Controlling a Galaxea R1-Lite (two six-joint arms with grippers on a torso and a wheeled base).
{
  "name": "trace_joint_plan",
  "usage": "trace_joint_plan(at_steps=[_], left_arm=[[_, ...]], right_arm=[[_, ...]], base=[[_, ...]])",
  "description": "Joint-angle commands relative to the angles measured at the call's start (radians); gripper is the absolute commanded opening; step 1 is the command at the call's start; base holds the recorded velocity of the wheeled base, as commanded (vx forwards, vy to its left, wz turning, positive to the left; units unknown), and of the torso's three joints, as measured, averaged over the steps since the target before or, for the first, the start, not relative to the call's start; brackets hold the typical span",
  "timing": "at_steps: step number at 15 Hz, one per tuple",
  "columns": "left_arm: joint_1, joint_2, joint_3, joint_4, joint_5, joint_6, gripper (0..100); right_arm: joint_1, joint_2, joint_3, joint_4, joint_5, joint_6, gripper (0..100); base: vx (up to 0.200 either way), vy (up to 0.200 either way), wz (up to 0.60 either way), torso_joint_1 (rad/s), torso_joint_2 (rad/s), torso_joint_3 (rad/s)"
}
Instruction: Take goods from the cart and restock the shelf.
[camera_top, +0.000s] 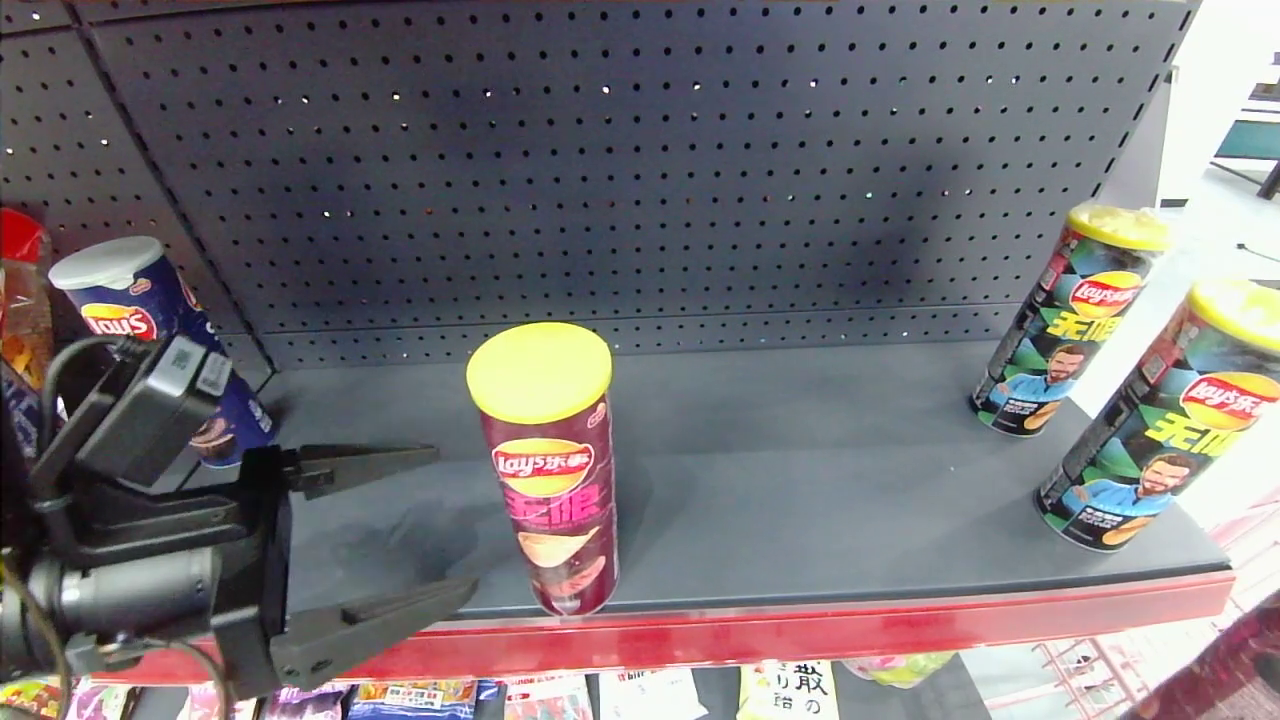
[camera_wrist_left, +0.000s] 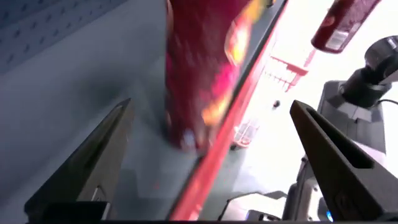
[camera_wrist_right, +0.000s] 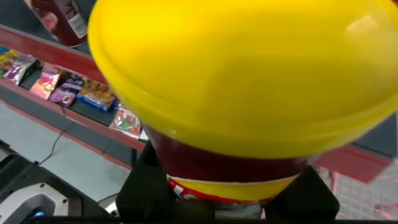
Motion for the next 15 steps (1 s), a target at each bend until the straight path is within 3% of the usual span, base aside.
trace_joint_plan(at_steps=[1,4,6,10,15], left_arm=[[0.01,-0.236,0.122,0.1,0.027,-0.006,100],[0.01,-0.426,0.16,0.324,0.042,-0.004,100],[0.01,-0.486,0.177,0.377,0.062,-0.006,100],[0.01,-0.503,0.178,0.38,0.097,-0.006,100],[0.01,-0.514,0.18,0.382,0.123,-0.004,100]], right_arm=[[0.036,0.216,-0.045,-0.101,0.023,0.0,0],[0.037,0.425,-0.186,-0.163,0.126,-0.003,0],[0.042,0.551,-0.246,-0.181,0.158,-0.034,0],[0.117,0.816,-0.416,-0.374,0.155,-0.054,0],[0.155,1.065,-0.691,-0.378,0.155,-0.075,0]], base=[[0.0,0.0,0.0,0.0,0.0,0.0],[0.0,0.0,0.0,0.0,0.0,0.0],[0.0,0.0,0.0,0.0,0.0,0.0],[0.0,0.0,0.0,0.0,0.0,0.0],[0.0,0.0,0.0,0.0,0.0,0.0]])
